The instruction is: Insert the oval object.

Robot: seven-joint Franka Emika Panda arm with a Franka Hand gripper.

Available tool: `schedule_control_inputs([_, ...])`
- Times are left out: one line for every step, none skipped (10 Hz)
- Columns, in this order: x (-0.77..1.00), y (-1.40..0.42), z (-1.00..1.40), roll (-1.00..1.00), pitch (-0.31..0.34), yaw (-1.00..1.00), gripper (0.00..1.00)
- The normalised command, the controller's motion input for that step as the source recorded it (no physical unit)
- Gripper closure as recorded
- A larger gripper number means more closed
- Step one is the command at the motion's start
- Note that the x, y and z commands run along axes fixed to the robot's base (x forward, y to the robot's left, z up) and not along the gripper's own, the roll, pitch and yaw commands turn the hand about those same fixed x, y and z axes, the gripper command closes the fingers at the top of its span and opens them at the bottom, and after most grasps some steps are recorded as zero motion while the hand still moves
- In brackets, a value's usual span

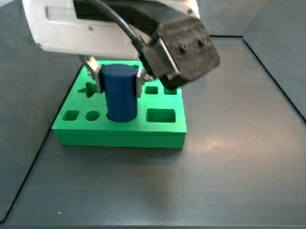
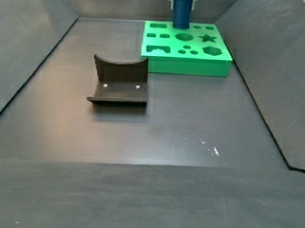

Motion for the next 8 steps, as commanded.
schedule_control_inputs([0.11, -0.16, -0.59, 0.00, 0.000, -0.01, 1.00])
schedule_control_inputs([0.03, -0.03, -0.51, 0.10, 0.000, 0.00, 1.00])
schedule_control_inputs([0.00, 0.00, -0.39, 0.11, 0.000, 0.00, 1.00])
schedule_control_inputs([0.00, 0.00, -0.45, 0.00, -0.016, 0.00, 1.00])
schedule_control_inputs([0.01, 0.00, -0.49, 0.00, -0.004, 0.00, 1.00])
schedule_control_inputs([0.00, 0.00, -0.55, 0.00, -0.061, 0.00, 1.00])
schedule_control_inputs([0.00, 0.00, -0.59, 0.00, -0.144, 0.00, 1.00])
schedule_control_inputs([-0.04, 0.00, -0.39, -0.11, -0.203, 0.00, 1.00])
